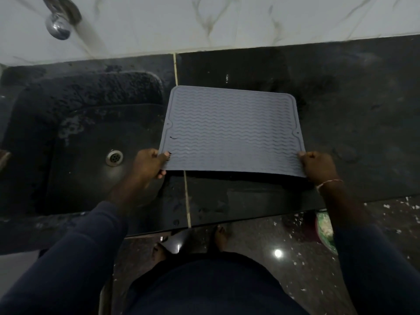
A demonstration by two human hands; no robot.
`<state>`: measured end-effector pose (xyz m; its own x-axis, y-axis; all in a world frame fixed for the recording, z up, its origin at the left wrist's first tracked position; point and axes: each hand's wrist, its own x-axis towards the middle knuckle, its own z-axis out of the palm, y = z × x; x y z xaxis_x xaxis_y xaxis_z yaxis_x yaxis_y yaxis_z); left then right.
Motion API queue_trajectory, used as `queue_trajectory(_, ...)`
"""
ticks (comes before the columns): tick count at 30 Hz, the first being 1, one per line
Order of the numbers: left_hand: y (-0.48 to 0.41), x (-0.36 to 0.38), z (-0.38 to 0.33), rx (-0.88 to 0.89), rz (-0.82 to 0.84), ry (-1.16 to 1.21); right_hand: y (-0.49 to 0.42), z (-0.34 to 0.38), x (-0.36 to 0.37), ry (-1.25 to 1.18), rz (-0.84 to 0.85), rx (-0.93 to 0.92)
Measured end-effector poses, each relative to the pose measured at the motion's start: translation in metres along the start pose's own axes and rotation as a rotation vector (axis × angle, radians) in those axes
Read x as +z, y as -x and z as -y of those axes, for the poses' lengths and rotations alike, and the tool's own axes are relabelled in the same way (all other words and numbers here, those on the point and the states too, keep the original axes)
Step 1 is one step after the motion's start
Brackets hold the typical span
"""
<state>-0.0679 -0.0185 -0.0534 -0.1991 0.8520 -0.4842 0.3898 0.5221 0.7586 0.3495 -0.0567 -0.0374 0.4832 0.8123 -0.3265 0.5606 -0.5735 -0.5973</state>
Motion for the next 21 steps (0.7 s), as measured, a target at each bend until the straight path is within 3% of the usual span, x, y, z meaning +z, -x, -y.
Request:
queue_trajectory(2, 0.004, 0.002, 0.003, -0.004, 0.012, -0.001, 0.005, 0.001, 0.004, 0.126, 0.003, 0.010)
queue_trajectory(5, 0.003, 0.000, 0.006, -0.006, 0.015, 0.019, 0.011, 0.016, 0.003, 0.338, -0.171, 0.020)
queue_trajectory(8, 0.002, -0.010, 0.014, -0.039, -0.018, 0.055, 0.020, 0.042, 0.019, 0.340, -0.237, -0.104)
queue_trajectory(17, -0.011, -0.096, 0.041, -0.015, 0.009, 0.110, 0.098, 0.179, 0.183, 0.319, 0.089, -0.433)
queue_trajectory(21, -0.021, -0.192, 0.084, 0.019, -0.125, 0.080, 0.163, 0.266, 0.275, 0.351, 0.275, -0.593)
